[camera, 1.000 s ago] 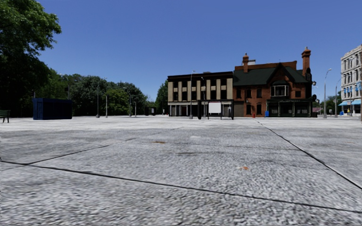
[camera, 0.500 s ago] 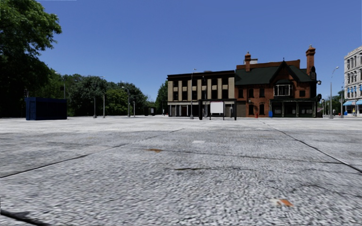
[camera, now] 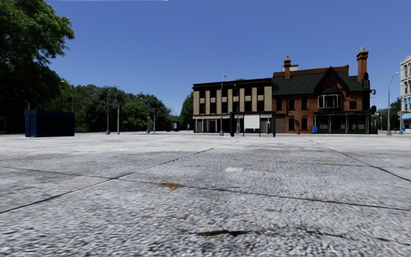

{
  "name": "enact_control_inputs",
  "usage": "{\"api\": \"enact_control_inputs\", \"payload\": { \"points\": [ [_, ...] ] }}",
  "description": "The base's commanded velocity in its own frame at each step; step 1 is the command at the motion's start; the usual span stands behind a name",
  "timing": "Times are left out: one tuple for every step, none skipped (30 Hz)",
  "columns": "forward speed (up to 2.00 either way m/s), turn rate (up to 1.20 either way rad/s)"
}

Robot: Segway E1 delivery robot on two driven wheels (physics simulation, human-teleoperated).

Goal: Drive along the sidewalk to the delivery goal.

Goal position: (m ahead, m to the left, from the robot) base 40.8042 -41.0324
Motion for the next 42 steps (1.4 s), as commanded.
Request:
{"api": "enact_control_inputs", "payload": {
  "points": [
    [2.0,0.19],
    [2.0,0.19],
    [2.0,0.19],
    [2.0,0.19],
    [2.0,0.19],
    [2.0,0.19],
    [2.0,0.19],
    [2.0,0.19],
    [2.0,0.2],
    [2.0,0.2],
    [2.0,0.2],
    [2.0,0.2],
    [2.0,0.2],
    [2.0,0.2],
    [2.0,0.2],
    [2.0,0.21],
    [2.0,0.22],
    [2.0,0.22],
    [2.0,0.23],
    [2.0,0.26],
    [2.0,0.29],
    [2.0,0.29],
    [2.0,0.35],
    [2.0,0.38],
    [2.0,0.38],
    [2.0,0.38],
    [2.0,0.39],
    [2.0,0.39],
    [2.0,0.39],
    [2.0,0.39],
    [2.0,0.39],
    [2.0,0.39],
    [2.0,0.39],
    [2.0,0.39],
    [2.0,0.39],
    [2.0,0.39],
    [2.0,0.39],
    [2.0,0.39],
    [2.0,0.39],
    [2.0,0.39],
    [2.0,0.39],
    [2.0,0.39]
  ]
}}
